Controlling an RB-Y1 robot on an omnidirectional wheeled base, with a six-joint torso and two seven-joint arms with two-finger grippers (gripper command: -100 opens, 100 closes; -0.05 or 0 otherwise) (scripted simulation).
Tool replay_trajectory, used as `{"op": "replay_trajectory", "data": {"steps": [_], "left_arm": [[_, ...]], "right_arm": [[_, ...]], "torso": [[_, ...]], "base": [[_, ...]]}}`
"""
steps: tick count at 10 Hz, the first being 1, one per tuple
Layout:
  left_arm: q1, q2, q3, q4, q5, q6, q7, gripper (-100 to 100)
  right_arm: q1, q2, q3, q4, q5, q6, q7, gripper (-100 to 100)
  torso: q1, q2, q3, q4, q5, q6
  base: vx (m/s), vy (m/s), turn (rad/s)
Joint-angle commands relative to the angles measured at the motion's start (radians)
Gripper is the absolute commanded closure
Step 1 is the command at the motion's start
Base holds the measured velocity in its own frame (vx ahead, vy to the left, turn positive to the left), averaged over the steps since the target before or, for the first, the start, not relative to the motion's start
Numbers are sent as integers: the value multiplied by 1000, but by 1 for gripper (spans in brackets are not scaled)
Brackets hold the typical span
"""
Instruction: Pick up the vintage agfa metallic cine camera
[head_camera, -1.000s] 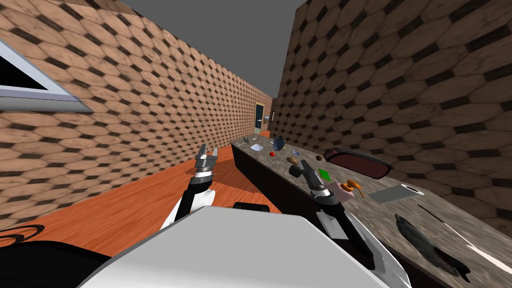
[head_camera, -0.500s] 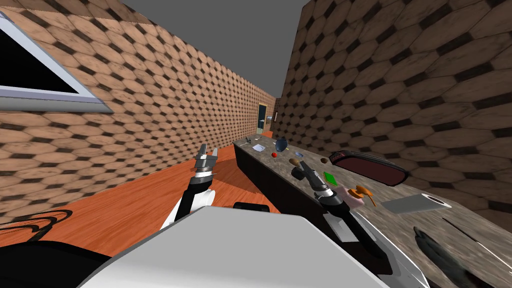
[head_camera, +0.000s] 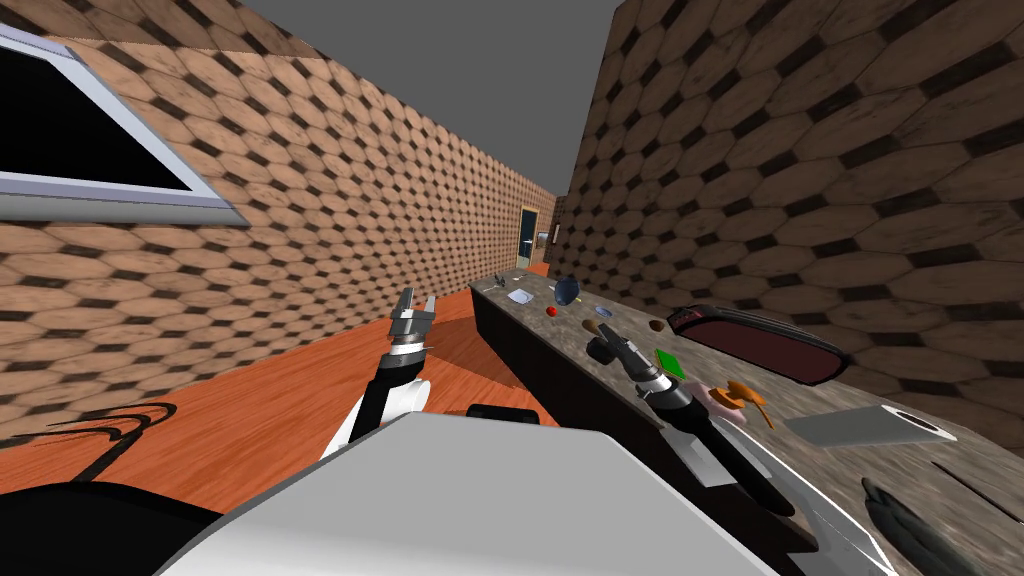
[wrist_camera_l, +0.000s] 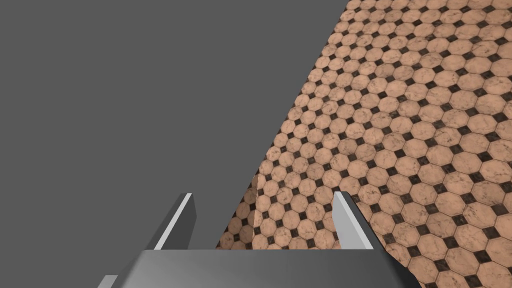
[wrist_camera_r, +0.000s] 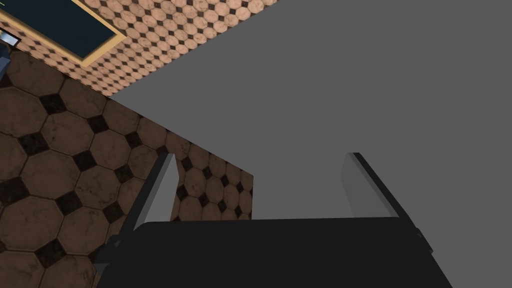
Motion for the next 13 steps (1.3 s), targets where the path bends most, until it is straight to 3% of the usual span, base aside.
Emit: {"op": "replay_trajectory", "data": {"steps": [1,9,13], "left_arm": [[0,0,0,0,0,0,0,0],[0,0,0,0,0,0,0,0],[0,0,0,0,0,0,0,0]], "right_arm": [[11,-50,-3,19,-15,-3,7,-100],[32,-248,-3,58,-38,-8,19,-100],[52,-381,3,95,-55,-9,28,-100]], "torso": [[0,0,0,0,0,0],[0,-1,-1,0,0,0],[1,-2,-1,0,0,-1]], "base": [[10,3,169],[11,-1,72],[22,4,126]]}}
